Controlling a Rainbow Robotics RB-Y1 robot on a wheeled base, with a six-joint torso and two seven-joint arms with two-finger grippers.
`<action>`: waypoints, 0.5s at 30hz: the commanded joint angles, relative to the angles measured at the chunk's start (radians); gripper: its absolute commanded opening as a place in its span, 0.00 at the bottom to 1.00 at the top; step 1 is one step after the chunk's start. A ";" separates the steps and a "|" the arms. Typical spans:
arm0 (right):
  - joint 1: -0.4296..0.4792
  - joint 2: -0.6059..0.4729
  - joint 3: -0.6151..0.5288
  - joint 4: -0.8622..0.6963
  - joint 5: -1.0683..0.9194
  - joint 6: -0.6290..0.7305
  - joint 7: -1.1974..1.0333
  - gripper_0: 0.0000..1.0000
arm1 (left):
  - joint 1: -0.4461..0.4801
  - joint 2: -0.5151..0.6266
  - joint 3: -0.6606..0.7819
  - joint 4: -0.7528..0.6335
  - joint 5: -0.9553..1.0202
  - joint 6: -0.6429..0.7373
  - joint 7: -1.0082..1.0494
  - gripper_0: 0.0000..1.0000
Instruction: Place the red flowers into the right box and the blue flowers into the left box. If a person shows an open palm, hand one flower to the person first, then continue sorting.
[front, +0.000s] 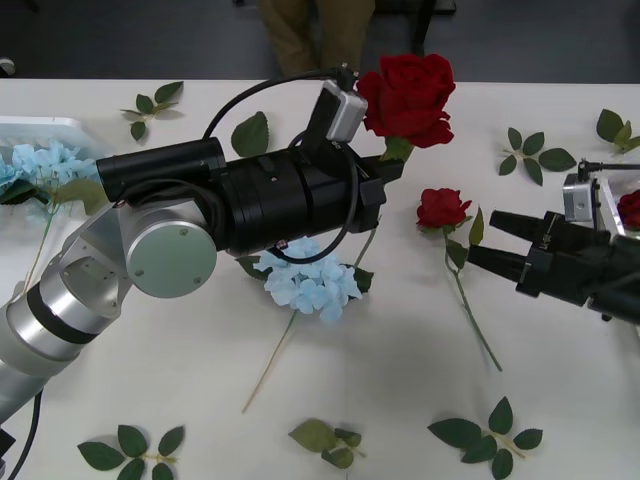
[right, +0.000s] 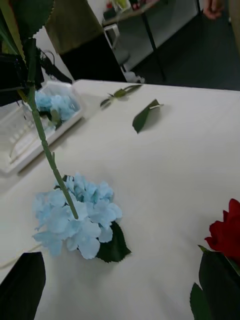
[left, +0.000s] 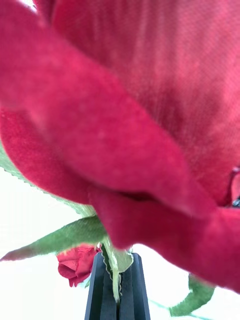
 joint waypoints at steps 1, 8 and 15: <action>-0.054 0.051 0.142 0.200 -0.205 -0.029 0.033 0.89 | 0.019 -0.016 -0.001 -0.011 -0.005 -0.016 -0.028 0.00; -0.151 0.096 0.284 0.361 -0.380 -0.042 0.033 0.89 | 0.020 -0.016 -0.001 -0.011 0.016 -0.016 -0.033 0.00; -0.217 0.149 0.350 0.363 -0.441 -0.095 0.033 0.89 | 0.019 -0.016 0.001 -0.011 0.016 -0.016 -0.036 0.00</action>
